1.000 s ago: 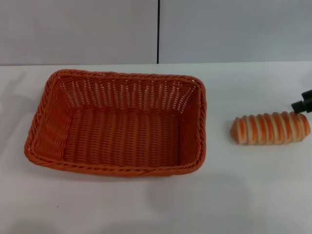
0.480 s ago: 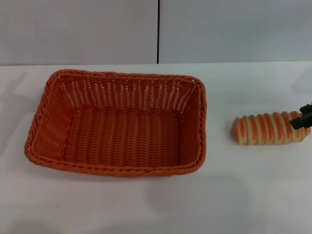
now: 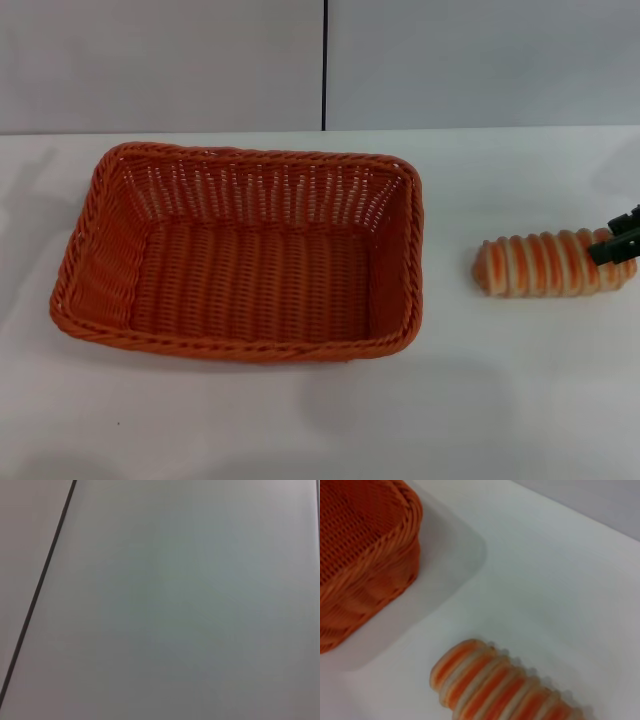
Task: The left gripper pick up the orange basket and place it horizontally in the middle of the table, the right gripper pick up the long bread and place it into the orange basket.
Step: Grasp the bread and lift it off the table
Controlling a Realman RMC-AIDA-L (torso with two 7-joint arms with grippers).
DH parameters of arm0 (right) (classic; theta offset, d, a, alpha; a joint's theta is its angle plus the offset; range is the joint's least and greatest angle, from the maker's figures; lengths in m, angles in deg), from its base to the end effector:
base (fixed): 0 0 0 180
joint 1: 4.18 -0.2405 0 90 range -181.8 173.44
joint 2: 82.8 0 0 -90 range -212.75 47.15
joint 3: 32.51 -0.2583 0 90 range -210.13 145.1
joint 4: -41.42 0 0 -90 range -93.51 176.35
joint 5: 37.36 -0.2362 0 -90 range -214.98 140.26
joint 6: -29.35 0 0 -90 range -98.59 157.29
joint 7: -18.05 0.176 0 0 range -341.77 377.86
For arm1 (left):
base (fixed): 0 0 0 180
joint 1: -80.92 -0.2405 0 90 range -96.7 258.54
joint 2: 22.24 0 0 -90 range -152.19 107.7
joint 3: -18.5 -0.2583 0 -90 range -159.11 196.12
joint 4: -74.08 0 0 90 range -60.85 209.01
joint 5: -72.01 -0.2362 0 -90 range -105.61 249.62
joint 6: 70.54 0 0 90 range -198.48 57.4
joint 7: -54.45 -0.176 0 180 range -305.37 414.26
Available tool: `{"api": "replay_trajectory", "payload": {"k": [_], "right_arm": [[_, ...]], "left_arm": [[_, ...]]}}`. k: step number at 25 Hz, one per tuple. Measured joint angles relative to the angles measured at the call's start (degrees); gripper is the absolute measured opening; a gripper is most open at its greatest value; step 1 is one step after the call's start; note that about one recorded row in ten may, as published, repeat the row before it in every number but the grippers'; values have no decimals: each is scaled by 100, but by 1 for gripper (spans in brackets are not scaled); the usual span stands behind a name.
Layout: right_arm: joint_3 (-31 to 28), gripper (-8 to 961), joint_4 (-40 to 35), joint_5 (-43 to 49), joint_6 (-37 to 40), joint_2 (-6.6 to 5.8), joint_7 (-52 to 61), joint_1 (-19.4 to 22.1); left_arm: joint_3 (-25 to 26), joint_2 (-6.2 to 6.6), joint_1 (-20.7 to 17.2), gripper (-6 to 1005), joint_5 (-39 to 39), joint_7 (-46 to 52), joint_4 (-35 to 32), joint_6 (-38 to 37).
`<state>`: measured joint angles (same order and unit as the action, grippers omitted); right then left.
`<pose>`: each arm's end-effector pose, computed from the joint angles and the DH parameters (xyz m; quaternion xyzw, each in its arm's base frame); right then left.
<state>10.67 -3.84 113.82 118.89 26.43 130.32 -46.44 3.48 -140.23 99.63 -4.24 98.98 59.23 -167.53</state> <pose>0.3011 0.4129 0.0509 -0.9208 0.3487 -0.1079 0.1374 -0.3416 0.3148 0.0692 -0.6745 -0.1721 -0.4960 0.5190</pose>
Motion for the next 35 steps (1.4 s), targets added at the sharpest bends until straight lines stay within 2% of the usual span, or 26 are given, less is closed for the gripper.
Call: {"api": "replay_trajectory", "payload": {"k": [19,35], "right_arm": [[80,544,339,118,-257,20,9,-40],[94,540,514,139,-449,97,18,-72]], "left_arm": [[0,-4,18,785,-4,3,75,81],[0,2,18,785,-13,42,141,85]]}}
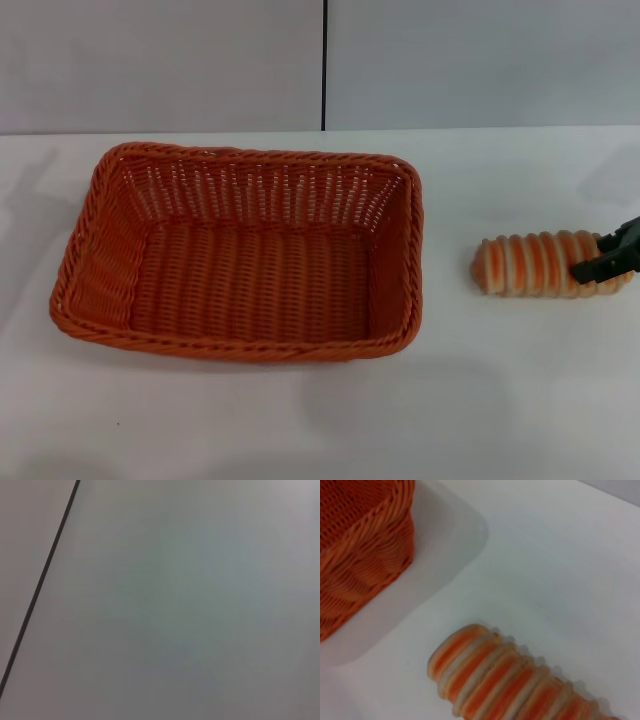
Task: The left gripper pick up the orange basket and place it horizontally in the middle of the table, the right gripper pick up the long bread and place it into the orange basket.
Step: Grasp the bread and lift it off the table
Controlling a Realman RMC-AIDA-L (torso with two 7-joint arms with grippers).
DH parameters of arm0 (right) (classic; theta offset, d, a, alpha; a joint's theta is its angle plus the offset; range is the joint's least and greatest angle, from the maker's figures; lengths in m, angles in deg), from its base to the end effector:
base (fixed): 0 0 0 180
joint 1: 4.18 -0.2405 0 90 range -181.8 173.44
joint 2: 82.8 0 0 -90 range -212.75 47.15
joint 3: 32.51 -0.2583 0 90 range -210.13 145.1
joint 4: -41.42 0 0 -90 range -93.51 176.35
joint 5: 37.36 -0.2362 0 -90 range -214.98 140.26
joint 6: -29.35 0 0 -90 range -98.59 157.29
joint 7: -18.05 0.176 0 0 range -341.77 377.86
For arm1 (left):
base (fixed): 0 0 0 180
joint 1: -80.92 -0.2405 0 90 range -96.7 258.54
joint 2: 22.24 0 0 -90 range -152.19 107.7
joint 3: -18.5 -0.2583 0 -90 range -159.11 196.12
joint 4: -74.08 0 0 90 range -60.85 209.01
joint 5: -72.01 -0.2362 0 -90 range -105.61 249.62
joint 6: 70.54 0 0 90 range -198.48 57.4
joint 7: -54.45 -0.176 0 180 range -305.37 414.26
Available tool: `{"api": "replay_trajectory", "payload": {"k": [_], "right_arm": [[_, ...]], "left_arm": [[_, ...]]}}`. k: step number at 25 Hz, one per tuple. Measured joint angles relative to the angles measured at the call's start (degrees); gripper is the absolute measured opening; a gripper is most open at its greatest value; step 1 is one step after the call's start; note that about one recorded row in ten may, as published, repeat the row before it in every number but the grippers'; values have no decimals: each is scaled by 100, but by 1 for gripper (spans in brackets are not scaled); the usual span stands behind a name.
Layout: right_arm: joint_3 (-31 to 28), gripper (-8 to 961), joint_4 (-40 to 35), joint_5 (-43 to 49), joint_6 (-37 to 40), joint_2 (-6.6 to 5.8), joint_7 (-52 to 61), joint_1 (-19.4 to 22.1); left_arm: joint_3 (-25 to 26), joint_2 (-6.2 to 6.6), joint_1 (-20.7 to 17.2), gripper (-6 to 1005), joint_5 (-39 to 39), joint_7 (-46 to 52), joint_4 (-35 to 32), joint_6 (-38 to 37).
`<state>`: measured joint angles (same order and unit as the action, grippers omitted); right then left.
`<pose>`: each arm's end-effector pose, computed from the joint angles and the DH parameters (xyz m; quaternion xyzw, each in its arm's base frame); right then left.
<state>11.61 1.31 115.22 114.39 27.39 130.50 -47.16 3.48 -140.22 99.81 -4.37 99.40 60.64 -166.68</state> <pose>0.3119 0.4108 0.0266 -0.9157 0.3607 -0.1199 0.1301 -0.3430 0.3158 0.0630 -0.6717 -0.1889 -0.4987 0.5142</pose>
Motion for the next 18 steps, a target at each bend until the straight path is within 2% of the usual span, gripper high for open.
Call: {"api": "replay_trajectory", "payload": {"k": [10,13,18], "right_arm": [[0,538,10,33,-33,30,5,0],[0,458,-31,67,-50,75,5,15],[0,435,-53,65,-60,92,4,26]], "left_arm": [[0,3,-27,785,0,5,0,-49],[0,3,-40,785,0,5,0,-57],[0,2,-53,785,0,5,0,-37]]}}
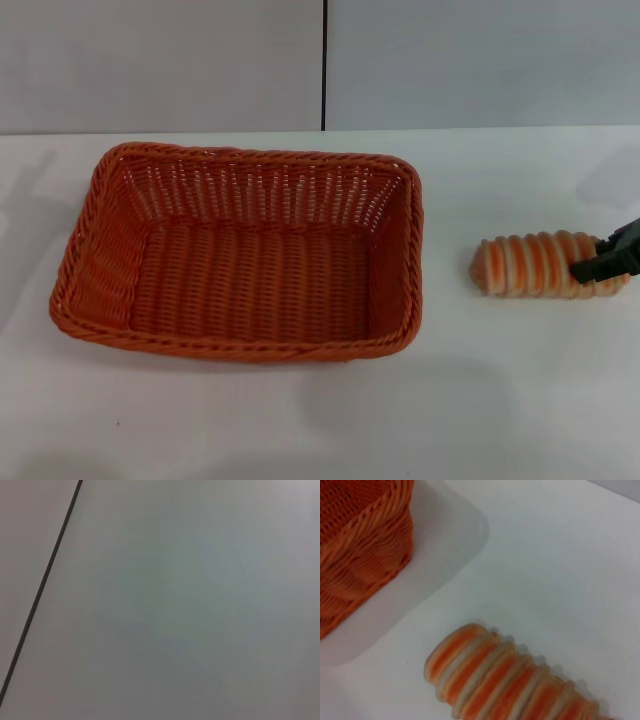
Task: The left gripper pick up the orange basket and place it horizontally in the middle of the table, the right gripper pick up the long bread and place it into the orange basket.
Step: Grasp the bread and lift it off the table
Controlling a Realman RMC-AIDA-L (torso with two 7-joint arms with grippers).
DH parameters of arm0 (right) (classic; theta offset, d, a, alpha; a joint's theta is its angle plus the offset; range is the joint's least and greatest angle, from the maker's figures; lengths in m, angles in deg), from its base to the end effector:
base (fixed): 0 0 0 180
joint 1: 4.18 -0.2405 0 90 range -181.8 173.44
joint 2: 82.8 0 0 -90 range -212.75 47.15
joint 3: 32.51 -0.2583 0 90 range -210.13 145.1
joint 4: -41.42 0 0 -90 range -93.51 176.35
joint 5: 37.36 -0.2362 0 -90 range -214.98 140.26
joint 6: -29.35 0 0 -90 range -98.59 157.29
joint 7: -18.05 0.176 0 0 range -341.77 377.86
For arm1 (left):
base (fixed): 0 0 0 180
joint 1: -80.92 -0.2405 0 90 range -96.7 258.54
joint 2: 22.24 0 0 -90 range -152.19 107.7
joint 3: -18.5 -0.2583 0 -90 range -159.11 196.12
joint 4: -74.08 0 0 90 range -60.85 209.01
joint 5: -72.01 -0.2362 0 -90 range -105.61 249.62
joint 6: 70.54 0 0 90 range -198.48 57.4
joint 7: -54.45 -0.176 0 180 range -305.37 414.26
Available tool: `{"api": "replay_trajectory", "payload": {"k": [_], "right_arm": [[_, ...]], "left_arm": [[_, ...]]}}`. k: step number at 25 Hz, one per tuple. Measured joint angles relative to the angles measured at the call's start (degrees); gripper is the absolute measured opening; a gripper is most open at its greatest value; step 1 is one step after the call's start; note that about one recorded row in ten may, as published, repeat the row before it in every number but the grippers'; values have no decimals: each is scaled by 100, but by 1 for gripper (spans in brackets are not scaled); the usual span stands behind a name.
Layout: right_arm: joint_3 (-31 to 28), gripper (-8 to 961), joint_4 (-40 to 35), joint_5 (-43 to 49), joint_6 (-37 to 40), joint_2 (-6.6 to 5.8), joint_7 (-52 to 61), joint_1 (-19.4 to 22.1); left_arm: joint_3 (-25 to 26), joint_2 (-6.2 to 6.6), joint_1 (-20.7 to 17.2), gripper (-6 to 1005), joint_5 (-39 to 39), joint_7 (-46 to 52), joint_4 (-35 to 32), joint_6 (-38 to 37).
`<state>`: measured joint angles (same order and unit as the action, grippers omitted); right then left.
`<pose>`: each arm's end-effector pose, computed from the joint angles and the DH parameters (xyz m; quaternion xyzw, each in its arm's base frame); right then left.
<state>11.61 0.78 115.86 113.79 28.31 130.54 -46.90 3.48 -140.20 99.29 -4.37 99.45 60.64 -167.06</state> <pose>0.3125 0.4095 0.0213 -0.9156 0.3597 -0.1222 0.1317 -0.3449 0.3121 0.0634 -0.6709 -0.1897 -0.4985 0.5152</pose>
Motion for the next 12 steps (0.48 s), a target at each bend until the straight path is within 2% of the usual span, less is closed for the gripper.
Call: {"api": "replay_trajectory", "payload": {"k": [6,12], "right_arm": [[0,408,-46,-19,42,6,-1,1],[-15,365,-157,-26,77,65,-14,29]], "left_arm": [[0,-6,0,785,0,5,0,2],[-24,-8,3,785,0,8,0,2]]}}
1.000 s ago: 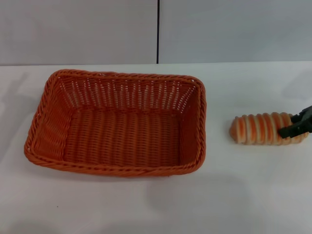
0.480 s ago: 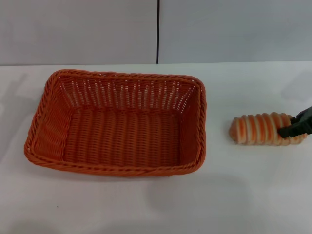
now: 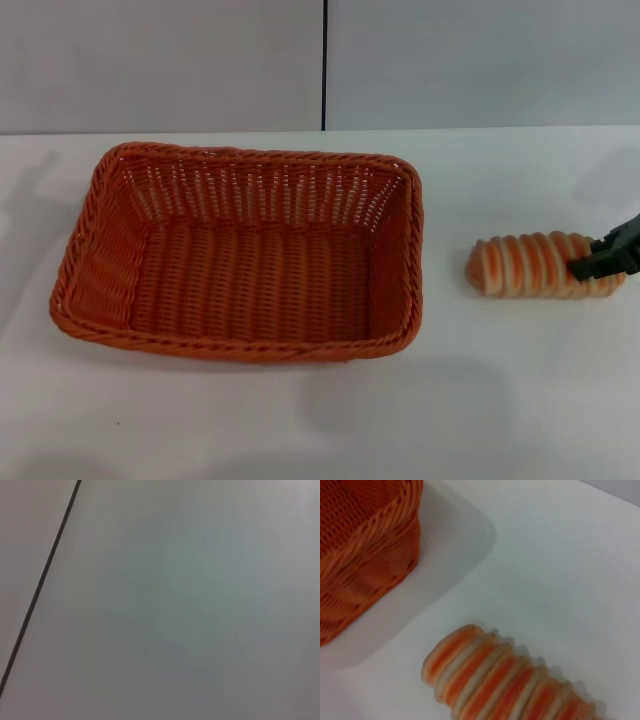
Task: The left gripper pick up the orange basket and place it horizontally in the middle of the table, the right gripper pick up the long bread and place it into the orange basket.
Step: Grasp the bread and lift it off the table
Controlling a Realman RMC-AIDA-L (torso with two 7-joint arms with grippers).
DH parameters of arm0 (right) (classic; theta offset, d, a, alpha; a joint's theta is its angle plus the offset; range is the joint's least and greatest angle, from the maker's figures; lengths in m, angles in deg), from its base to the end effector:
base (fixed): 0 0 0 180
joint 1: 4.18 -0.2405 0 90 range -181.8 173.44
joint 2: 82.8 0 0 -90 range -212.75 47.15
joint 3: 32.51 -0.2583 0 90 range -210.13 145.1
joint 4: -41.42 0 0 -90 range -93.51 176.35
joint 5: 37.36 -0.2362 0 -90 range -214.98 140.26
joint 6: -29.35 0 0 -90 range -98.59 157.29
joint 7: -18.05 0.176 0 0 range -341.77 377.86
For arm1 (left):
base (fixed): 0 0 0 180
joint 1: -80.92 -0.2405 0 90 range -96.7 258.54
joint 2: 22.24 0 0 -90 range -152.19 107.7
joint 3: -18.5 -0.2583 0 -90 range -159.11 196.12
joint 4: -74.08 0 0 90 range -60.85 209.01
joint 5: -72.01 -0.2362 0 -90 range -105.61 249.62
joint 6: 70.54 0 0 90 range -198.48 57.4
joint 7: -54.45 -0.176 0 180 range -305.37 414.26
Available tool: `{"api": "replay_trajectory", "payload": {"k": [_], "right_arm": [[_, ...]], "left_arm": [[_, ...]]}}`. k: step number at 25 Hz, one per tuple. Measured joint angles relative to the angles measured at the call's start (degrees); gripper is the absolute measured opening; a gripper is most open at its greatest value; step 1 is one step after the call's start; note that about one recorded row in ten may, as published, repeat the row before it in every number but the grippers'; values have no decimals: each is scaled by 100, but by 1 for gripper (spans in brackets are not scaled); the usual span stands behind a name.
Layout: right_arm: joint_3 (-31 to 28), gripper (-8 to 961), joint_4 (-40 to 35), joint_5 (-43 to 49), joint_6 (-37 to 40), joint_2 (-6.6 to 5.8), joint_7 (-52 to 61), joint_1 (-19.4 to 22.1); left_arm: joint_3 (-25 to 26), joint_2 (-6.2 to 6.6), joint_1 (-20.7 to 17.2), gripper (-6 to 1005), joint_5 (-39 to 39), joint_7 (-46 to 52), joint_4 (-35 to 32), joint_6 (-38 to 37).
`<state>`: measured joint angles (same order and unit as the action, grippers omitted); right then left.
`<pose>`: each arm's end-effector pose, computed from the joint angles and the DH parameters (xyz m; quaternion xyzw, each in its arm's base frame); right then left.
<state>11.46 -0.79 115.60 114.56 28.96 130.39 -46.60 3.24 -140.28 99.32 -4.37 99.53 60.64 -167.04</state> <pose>0.3083 0.4091 0.0209 -0.9181 0.3551 -0.1172 0.1313 -0.3441 0.3123 0.0621 -0.6720 -0.1905 -0.4991 0.5129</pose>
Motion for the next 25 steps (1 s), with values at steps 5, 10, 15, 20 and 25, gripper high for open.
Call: {"api": "replay_trajectory", "payload": {"k": [5,10,15,20,25], "right_arm": [[-40,313,-139,-24,-1,126,-18,11],[-58,271,-279,-61,15,147,1,30],[-188,245,-472,-102,53,167,27,92],[-364,217,-717,-349,196,187,30,176],[-366,179,-871,-829,294,142,87,280]], "left_arm": [[-20,0,43,785,-5,0,0,0],[-29,1,50,784,12,0,0,-3],[-23,5,50,784,29,0,0,-7],[-10,9,59,784,35,0,0,0],[-26,9,79,784,36,0,-22,-7]]}}
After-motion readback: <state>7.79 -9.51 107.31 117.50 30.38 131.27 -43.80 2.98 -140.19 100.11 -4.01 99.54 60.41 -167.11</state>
